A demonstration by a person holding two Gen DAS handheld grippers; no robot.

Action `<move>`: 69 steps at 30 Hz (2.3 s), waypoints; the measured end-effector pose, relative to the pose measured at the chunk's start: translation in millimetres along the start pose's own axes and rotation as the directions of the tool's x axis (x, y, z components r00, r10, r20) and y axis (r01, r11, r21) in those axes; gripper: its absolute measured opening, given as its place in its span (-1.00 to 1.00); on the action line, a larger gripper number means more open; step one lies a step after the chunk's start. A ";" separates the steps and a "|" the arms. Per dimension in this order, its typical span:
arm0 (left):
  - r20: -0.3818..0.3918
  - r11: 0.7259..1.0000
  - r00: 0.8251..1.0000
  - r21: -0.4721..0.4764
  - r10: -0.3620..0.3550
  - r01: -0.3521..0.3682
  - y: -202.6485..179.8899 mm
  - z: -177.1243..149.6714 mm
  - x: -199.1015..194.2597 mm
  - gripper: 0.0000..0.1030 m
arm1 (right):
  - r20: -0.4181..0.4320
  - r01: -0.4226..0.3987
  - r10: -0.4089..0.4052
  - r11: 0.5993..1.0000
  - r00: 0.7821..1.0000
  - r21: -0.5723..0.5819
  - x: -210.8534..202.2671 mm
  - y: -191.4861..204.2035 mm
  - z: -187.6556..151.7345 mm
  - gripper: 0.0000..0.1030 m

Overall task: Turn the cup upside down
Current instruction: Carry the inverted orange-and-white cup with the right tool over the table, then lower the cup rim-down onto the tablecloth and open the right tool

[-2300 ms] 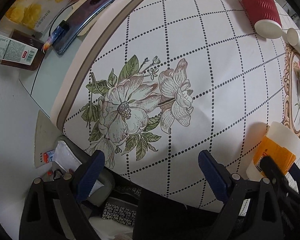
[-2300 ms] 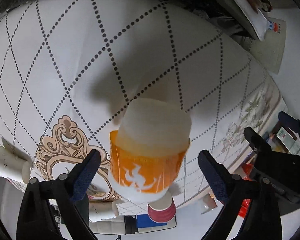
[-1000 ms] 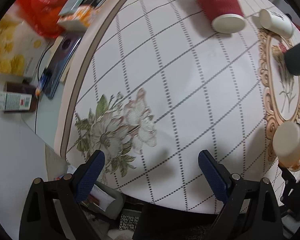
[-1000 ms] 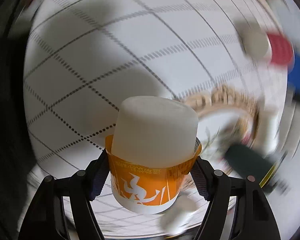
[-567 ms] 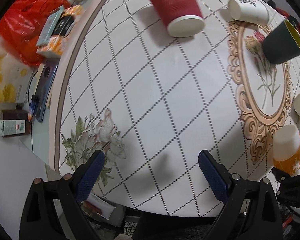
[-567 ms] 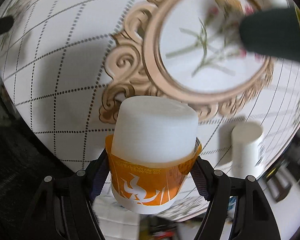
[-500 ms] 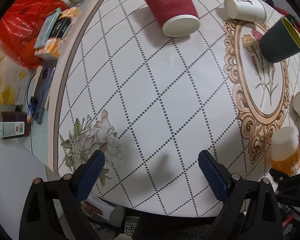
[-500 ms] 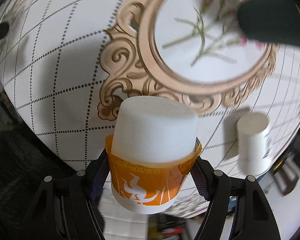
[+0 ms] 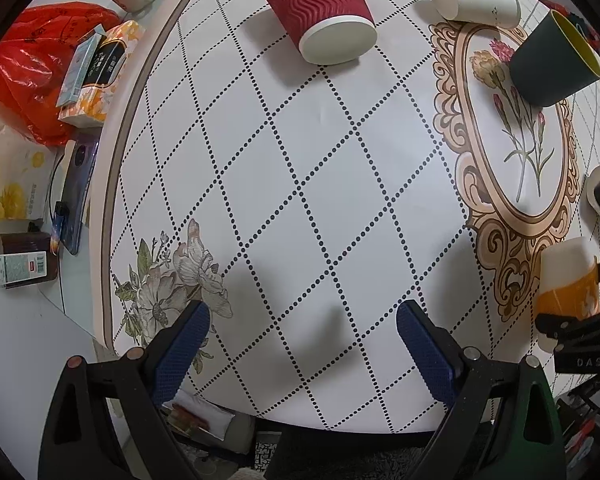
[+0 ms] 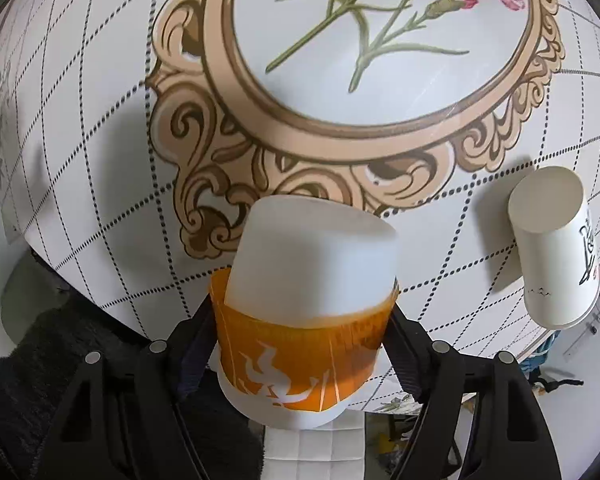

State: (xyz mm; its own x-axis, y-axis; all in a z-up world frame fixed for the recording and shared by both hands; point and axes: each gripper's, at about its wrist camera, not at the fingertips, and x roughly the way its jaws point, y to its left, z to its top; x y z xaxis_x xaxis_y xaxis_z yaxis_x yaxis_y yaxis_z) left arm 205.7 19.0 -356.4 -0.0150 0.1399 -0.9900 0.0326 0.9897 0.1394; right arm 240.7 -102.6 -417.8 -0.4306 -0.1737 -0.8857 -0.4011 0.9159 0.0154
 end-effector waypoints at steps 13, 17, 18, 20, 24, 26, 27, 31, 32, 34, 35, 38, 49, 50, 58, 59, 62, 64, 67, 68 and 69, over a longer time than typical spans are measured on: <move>0.005 0.999 1.000 0.042 0.006 -0.006 -11.9 0.7 -4.4 0.86 | 0.049 -0.018 0.015 0.996 0.999 0.082 -18.9 -42.1 26.2 0.46; 0.008 0.999 1.000 0.047 0.007 -0.007 -12.1 -1.2 -5.3 0.86 | 0.094 -0.024 0.016 0.995 0.995 0.094 -26.6 -48.0 24.5 0.46; 0.009 0.999 1.000 0.047 0.007 -0.007 -11.9 -1.3 -5.6 0.86 | 0.116 -0.027 0.015 0.995 0.993 0.098 -30.3 -49.5 23.2 0.46; 0.008 0.999 1.000 0.042 0.000 0.000 -11.3 -1.2 -5.9 0.86 | 0.161 -0.043 0.025 0.993 0.987 0.108 -40.3 -50.2 14.4 0.45; 0.000 0.999 1.000 0.027 -0.016 0.016 -10.7 1.6 -4.6 0.86 | 0.315 -0.040 -0.003 0.991 0.949 0.129 -62.1 -53.9 -0.5 0.45; -0.002 1.000 1.000 0.026 -0.016 0.016 -11.1 3.7 -3.5 0.86 | 0.407 -0.042 -0.021 0.988 0.913 0.147 -71.1 -55.6 -9.2 0.45; -0.004 1.000 1.000 0.025 -0.017 0.017 -11.5 4.7 -2.9 0.86 | 0.467 -0.043 -0.040 0.985 0.883 0.165 -75.6 -57.3 -14.7 0.45; -0.013 1.000 1.000 0.027 -0.012 0.013 -13.9 9.3 1.4 0.86 | 0.646 -0.053 -0.109 0.973 0.755 0.226 -87.0 -58.9 -29.3 0.45; -0.014 1.000 1.000 0.028 -0.012 0.012 -14.8 9.8 2.1 0.86 | 0.683 -0.055 -0.129 0.969 0.719 0.241 -87.6 -57.0 -30.0 0.45; -0.015 0.999 1.000 0.031 -0.007 0.008 -16.3 11.8 3.7 0.86 | 0.743 -0.047 -0.176 0.962 0.646 0.269 -84.8 -54.3 -38.3 0.45; -0.015 0.999 1.000 0.032 -0.006 0.007 -16.8 12.4 3.9 0.86 | 0.758 -0.042 -0.192 0.960 0.624 0.278 -78.7 -48.3 -42.4 0.45; -0.011 0.999 1.000 0.041 0.000 0.000 -18.9 12.1 3.8 0.86 | 0.786 -0.036 -0.213 0.958 0.581 0.286 -74.2 -39.0 -43.9 0.45; 0.001 0.998 1.000 0.068 0.006 -0.006 -21.6 -0.8 1.9 0.86 | 0.803 0.009 -0.232 0.962 0.549 0.272 -44.1 -20.3 -75.5 0.45; 0.003 0.998 1.000 0.070 0.006 -0.006 -21.8 -2.0 1.8 0.86 | 0.800 0.014 -0.234 0.962 0.552 0.272 -42.2 -19.3 -77.2 0.45; 0.032 0.996 0.999 0.091 -0.009 0.006 -25.9 -11.6 -6.6 0.86 | 0.767 0.009 -0.241 0.956 0.595 0.294 -32.2 -15.6 -87.8 0.45; 0.039 0.995 0.999 0.095 -0.011 0.007 -25.3 -12.2 -8.3 0.86 | 0.762 0.007 -0.242 0.955 0.601 0.297 -31.9 -14.9 -88.8 0.45; 0.073 0.994 0.997 0.107 -0.012 0.004 -24.5 -16.3 -18.5 0.86 | 0.747 -0.031 -0.219 0.952 0.627 0.305 -33.5 -16.2 -93.6 0.46; 0.105 0.993 0.994 0.118 -0.016 0.003 -24.4 -19.9 -28.5 0.86 | 0.729 -0.063 -0.206 0.944 0.653 0.323 -36.3 -17.9 -98.1 0.53; 0.145 0.990 0.989 0.137 -0.035 0.015 -24.8 -25.9 -46.2 0.93 | 0.721 -0.139 -0.175 0.925 0.670 0.354 -43.2 -20.7 -115.1 0.84; 0.160 0.989 0.986 0.145 -0.042 0.019 -25.5 -28.4 -52.5 0.96 | 0.718 -0.155 -0.177 0.915 0.673 0.371 -46.2 -20.8 -123.1 0.85; 0.175 0.988 0.983 0.150 -0.047 0.020 -26.5 -31.0 -58.2 0.96 | 0.708 -0.162 -0.192 0.902 0.679 0.400 -50.2 -21.3 -133.3 0.85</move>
State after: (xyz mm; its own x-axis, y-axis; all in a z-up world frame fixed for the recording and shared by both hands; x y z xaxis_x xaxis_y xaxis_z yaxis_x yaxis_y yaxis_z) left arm 174.7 -14.4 -301.8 0.1590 0.0862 -0.9835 0.1823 0.9765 0.1151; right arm 163.1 -161.6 -311.8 0.3575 -0.0377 -0.9332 0.0317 0.9991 -0.0282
